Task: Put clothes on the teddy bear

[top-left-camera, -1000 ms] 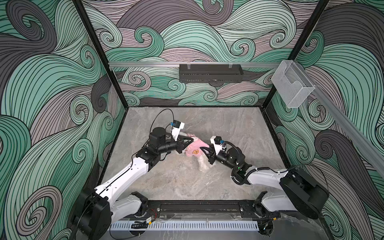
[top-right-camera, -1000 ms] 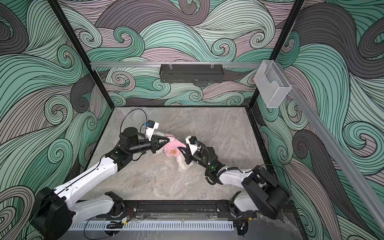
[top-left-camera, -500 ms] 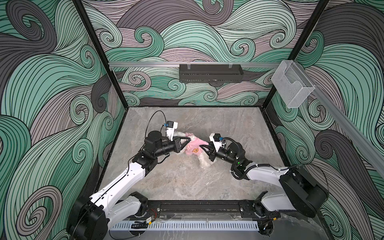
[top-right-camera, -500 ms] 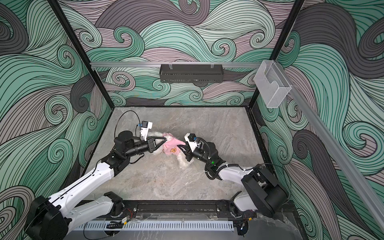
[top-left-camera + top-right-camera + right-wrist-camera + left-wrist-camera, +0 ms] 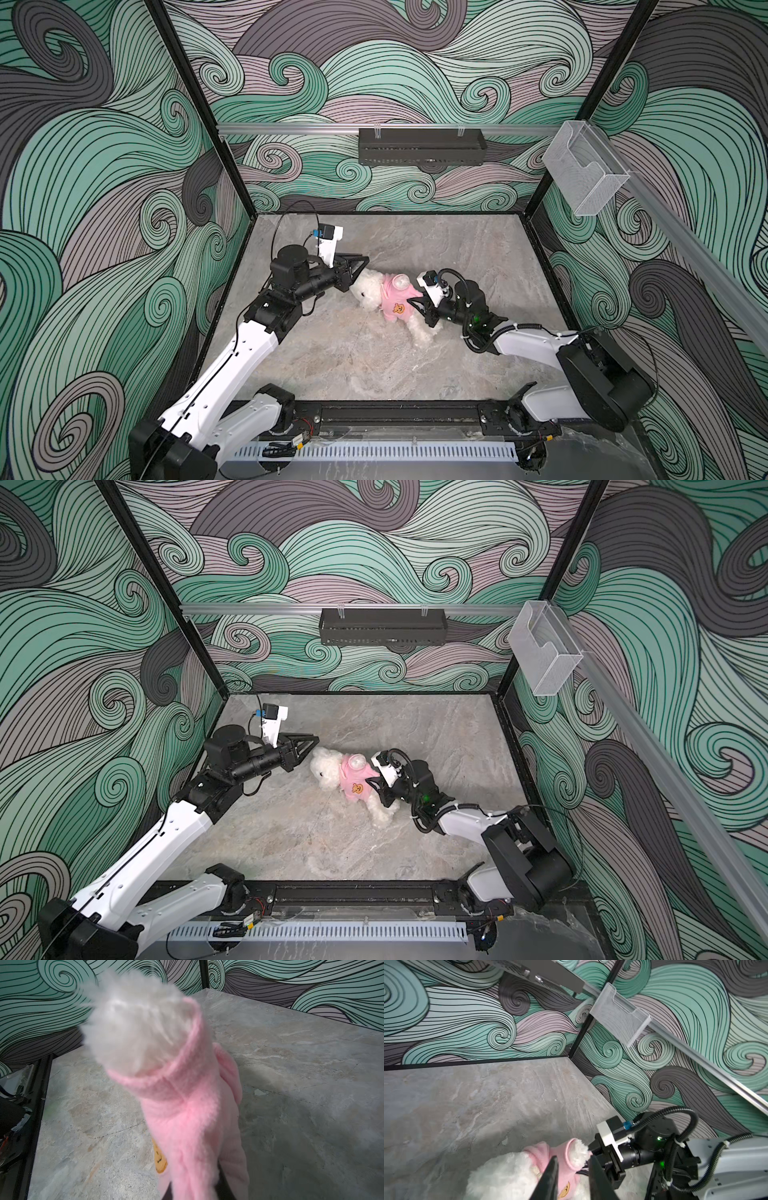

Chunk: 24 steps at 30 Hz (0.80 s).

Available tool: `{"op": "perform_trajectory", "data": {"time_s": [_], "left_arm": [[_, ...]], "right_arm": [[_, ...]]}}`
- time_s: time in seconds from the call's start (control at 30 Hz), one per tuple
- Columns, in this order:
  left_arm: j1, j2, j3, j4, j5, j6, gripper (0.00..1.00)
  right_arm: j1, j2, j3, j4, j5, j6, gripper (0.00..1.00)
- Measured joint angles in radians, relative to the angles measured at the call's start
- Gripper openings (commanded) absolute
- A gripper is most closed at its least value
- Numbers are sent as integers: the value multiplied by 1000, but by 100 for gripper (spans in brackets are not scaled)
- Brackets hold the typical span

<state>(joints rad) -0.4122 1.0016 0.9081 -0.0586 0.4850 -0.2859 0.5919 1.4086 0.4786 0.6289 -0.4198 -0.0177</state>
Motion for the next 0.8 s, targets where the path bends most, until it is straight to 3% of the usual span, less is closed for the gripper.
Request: {"op": "perform_trajectory", "data": {"time_s": [0.17,0.47,0.7,0.8], "left_arm": [[-109,105,95,-167,-5,272,48],[-249,362,251,-349,-106,536,46],[-267,411,282,-386,-175,613,22],[-267,410,283,-384,-188,611,3]], "right_arm": [[11,-1,1,3,-11,23,0],[50,-1,27,14,-26,41,0],[56,-1,27,10,-26,44,0],[56,-1,27,11,-26,44,0]]}}
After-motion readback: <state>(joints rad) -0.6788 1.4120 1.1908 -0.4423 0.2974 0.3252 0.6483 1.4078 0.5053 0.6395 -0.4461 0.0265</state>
